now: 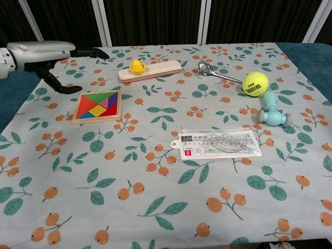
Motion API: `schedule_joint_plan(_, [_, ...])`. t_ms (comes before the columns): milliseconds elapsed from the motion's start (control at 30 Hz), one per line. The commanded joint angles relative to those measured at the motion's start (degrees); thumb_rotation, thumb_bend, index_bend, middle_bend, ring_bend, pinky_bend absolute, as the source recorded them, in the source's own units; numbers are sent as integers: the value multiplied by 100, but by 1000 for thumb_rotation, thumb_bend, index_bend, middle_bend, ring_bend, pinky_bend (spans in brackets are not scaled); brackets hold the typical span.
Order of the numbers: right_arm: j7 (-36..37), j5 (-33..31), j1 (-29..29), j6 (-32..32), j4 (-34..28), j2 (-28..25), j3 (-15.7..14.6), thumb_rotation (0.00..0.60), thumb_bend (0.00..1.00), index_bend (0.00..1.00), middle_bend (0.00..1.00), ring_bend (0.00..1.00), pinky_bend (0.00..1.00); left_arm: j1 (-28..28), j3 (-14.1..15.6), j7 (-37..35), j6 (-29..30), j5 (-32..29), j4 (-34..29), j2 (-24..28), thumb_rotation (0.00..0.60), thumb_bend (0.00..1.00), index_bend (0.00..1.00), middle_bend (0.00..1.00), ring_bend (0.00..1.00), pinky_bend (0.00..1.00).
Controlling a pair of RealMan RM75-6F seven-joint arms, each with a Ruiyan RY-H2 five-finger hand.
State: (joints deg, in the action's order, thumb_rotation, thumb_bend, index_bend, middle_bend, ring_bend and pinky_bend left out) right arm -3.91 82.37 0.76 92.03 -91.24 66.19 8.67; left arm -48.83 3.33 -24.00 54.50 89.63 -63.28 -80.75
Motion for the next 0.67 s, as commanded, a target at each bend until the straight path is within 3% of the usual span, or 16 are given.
schedule_joint_plan(33, [36, 79, 8, -5, 31, -37, -39, 600, 82, 0, 0, 69, 235, 903, -301, 2262, 968, -1063, -2340, 1339, 600, 365, 15, 0, 0, 0])
schedule_joint_plan(133, [147, 258, 43, -98, 42, -130, -142, 600, 82, 0, 0, 65, 235, 1455, -139, 3252, 1695, -1270, -3375, 1794, 600, 330, 0, 0, 0, 0])
schedule_joint_plan(267, [351, 629, 137, -254, 112, -289, -325, 600, 82, 0, 0, 65, 235, 2150, 198, 4109, 2552, -1230, -4308, 2204, 600, 309, 0, 0, 0, 0])
schedule_joint_plan(500, [273, 956, 246, -343, 235, -317, -461, 600, 82, 0, 0, 64, 235, 3090, 653, 4330, 3488, -928, -4604, 2260, 600, 299, 0, 0, 0, 0])
schedule_joint_plan(667, [372, 940, 272, -351, 240, -313, -455, 600, 82, 0, 0, 64, 235, 3386, 558, 4173, 3598, -1048, -4296, 2106, 600, 299, 0, 0, 0, 0])
